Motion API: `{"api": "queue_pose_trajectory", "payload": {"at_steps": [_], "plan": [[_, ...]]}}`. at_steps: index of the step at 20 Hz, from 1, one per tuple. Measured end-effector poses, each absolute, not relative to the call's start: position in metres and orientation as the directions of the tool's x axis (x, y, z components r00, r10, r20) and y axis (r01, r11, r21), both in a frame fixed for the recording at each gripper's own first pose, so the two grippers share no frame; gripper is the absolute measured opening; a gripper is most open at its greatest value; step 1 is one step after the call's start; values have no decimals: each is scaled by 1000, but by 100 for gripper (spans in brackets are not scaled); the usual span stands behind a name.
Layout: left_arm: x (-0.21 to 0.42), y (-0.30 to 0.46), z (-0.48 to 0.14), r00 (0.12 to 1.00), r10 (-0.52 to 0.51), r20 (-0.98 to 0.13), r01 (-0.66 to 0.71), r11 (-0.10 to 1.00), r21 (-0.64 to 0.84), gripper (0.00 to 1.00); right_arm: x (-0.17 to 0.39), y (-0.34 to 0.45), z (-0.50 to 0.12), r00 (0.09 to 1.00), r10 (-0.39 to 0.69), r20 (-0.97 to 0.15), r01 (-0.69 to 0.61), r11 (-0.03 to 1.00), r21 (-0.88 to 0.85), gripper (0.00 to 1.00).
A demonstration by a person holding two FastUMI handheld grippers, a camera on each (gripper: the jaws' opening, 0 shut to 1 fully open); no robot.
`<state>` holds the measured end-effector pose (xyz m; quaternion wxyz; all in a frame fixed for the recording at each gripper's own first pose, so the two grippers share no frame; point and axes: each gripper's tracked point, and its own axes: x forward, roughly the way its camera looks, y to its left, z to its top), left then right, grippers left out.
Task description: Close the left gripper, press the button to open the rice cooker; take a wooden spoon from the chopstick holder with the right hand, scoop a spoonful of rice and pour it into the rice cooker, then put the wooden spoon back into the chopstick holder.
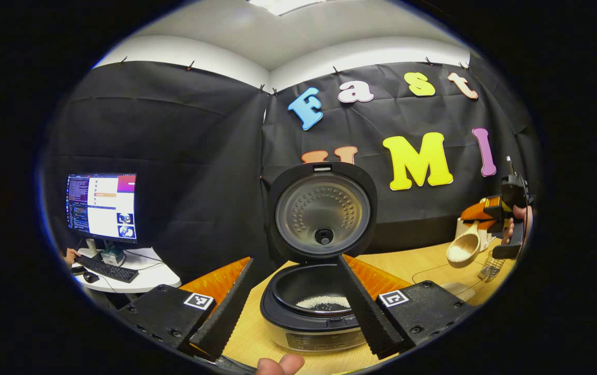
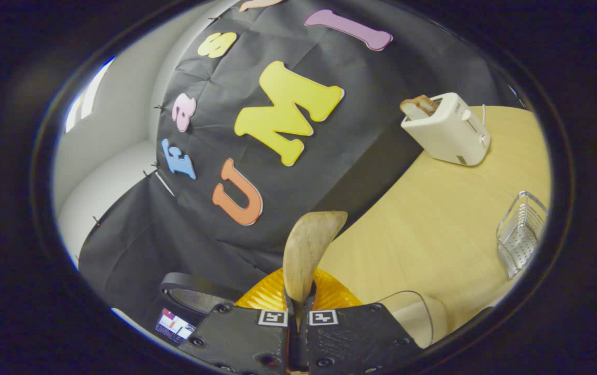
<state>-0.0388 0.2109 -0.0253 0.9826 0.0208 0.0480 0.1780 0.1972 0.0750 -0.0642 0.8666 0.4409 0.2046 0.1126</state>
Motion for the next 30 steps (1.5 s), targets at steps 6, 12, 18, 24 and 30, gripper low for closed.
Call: {"api": "queue_pose_trajectory", "payload": {"at_steps": [6,12,18,24,30], "plan": [[-50,236,-34,912,393,-114,-387,919,70,99,214,164,-32,832,500,-242,-90,552,829,0],[-59,254,-30,904,415,-105,-413,910,48,99,220,250,-10,795,556,-241,-176,592,787,0],[-69,268,-34,890,443,-110,-439,897,60,99,219,294,16,798,561,-221,-265,655,708,0],[-71,269,-38,884,452,-119,-449,892,52,99,219,307,30,820,538,-194,-303,697,650,1],[-71,270,-41,884,452,-118,-448,892,66,99,216,320,37,848,508,-152,-361,764,535,0]]}}
